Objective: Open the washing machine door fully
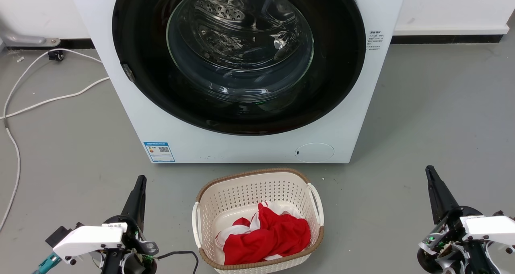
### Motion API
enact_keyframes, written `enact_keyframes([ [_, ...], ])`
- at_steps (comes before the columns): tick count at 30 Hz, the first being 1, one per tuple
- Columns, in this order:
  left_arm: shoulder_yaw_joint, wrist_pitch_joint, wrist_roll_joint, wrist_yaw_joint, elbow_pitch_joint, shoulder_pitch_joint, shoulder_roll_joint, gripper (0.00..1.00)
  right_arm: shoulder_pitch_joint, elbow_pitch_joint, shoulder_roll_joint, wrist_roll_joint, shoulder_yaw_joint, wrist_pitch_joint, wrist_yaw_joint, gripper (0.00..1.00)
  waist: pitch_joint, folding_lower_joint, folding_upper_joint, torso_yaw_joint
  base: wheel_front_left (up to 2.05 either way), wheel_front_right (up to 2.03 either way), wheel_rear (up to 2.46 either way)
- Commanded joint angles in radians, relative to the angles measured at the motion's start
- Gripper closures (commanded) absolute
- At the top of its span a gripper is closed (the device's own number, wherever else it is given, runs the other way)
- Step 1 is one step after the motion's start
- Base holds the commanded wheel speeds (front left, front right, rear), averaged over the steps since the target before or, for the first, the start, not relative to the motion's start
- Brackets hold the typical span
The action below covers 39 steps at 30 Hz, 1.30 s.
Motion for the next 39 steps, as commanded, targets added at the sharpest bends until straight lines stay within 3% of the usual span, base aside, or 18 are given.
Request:
enact_keyframes([
  [1, 0.004, 0.002, 0.005, -0.003, 0.001, -0.008, -0.001, 1.0, -0.013, 0.001, 0.004, -0.007, -0.001, 0.002, 0.0, 1.0, 0.0, 0.0, 0.0, 0.0, 0.0, 0.0, 0.0],
  [6, 0.004, 0.002, 0.006, -0.003, 0.001, -0.008, -0.001, 1.0, -0.013, 0.001, 0.004, -0.007, -0.001, 0.003, 0.0, 1.0, 0.0, 0.0, 0.0, 0.0, 0.0, 0.0, 0.0],
  [7, 0.004, 0.002, 0.006, -0.003, 0.001, -0.008, -0.001, 0.0, -0.013, 0.001, 0.004, -0.007, -0.001, 0.003, 0.0, 0.0, 0.0, 0.0, 0.0, 0.0, 0.0, 0.0, 0.0],
  [22, -0.065, -0.062, 0.047, 0.0, -0.043, 0.0, 0.001, 0.0, 0.028, -0.051, 0.001, -0.06, 0.019, -0.062, 0.0, 0.0, 0.0, 0.0, 0.0, -0.001, 0.0, 0.0, 0.0],
  [39, -0.075, -0.135, 0.453, 0.0, -0.155, -0.009, -0.001, 0.0, 0.046, -0.183, 0.002, -0.538, 0.046, -0.134, 0.0, 0.0, 0.001, 0.0, 0.0, 0.002, 0.0, 0.0, 0.0],
])
